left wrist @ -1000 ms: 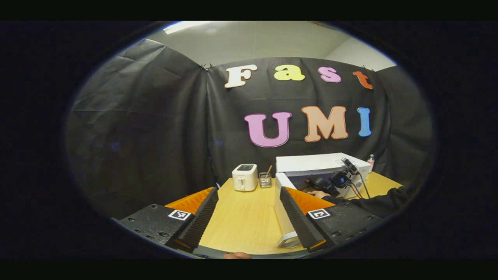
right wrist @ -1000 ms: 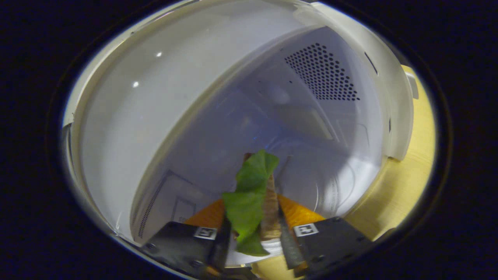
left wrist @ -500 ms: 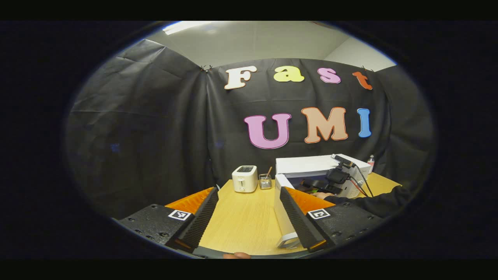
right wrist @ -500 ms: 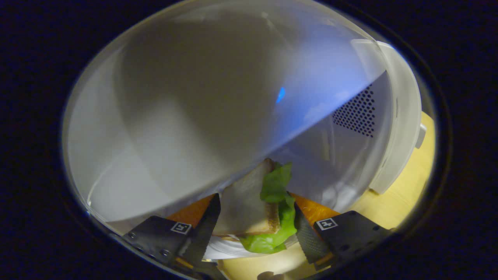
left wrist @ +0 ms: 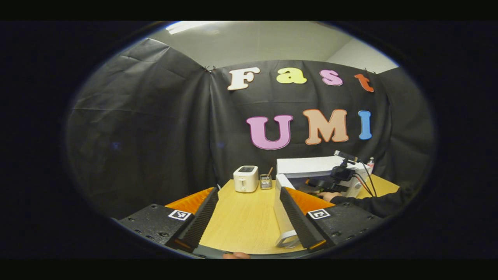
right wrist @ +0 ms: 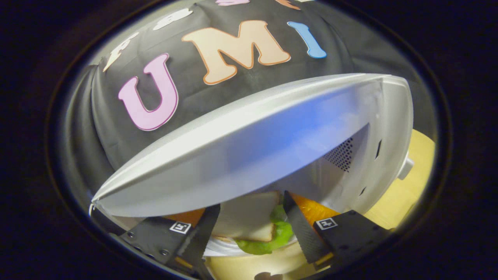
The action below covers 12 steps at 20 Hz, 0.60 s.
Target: Open the microwave oven with the left hand, put the food in, and close the microwave oven.
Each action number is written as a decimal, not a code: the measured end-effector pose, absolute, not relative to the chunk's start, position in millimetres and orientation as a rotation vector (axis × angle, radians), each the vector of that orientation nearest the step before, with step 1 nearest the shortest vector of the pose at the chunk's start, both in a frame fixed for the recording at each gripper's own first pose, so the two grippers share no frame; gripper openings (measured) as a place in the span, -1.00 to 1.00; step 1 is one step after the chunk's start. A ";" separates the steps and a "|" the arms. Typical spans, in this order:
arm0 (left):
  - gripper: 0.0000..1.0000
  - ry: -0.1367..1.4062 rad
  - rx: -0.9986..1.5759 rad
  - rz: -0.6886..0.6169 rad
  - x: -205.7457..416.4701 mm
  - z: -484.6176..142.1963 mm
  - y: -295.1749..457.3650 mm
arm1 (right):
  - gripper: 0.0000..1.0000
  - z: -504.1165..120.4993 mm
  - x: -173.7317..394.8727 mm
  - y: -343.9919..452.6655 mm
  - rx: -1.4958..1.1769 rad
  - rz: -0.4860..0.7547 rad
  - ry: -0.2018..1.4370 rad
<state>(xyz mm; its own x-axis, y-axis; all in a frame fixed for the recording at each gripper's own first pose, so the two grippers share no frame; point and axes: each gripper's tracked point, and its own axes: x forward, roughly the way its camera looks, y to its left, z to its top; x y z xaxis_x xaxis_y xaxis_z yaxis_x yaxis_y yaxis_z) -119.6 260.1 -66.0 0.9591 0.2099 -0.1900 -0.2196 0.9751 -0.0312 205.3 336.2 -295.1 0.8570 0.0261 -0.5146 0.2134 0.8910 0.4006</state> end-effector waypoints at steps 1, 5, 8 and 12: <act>0.87 0.188 -0.061 0.211 -119.6 -66.4 257.6 | 0.99 -292.9 202.7 335.6 0.451 -0.088 0.531; 0.87 0.202 -0.098 0.210 -124.6 -73.1 256.1 | 0.99 -278.5 190.5 330.9 0.402 -0.041 0.500; 0.86 0.211 -0.089 0.229 -130.9 -82.1 262.5 | 0.99 -261.0 179.3 323.5 0.355 0.000 0.457; 0.87 0.239 -0.114 0.243 -138.1 -95.4 269.0 | 0.99 -238.6 151.4 314.7 0.326 0.052 0.433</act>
